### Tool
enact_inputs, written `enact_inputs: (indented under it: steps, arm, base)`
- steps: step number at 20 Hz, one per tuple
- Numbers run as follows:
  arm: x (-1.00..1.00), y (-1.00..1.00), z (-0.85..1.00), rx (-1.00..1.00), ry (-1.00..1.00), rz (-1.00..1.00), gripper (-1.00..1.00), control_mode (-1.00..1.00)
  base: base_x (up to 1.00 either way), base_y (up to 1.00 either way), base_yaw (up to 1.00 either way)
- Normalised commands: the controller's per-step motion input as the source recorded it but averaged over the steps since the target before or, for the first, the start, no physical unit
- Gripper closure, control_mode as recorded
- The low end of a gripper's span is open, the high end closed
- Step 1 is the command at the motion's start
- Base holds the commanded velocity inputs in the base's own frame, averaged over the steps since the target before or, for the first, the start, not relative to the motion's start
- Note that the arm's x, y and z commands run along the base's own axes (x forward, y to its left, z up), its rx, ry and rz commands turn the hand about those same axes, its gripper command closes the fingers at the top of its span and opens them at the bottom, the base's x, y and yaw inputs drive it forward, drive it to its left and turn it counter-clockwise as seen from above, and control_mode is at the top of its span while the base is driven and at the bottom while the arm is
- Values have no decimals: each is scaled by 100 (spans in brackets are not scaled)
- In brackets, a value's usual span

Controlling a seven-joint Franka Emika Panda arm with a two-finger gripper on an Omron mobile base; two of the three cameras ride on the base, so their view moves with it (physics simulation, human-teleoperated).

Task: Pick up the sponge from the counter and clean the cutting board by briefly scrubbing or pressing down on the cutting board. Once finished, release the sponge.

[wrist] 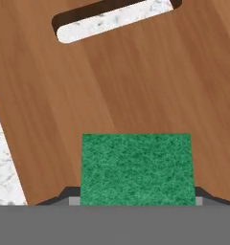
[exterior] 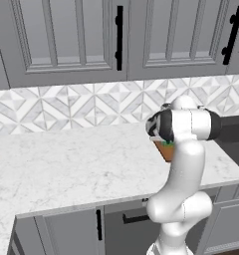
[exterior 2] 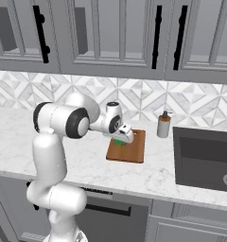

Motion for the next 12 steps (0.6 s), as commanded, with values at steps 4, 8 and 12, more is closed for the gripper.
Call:
enact_inputs:
  steps: [4, 8, 12]
  arm:
    - [74, -17, -5, 0, 0, -1, 100, -100]
    - [54, -44, -8, 0, 0, -1, 100, -100]
    - [24, -75, -15, 0, 0, 0, 100, -100]
  base:
    - [0, 0, 0]
    - [0, 0, 0]
    - [0, 0, 0]
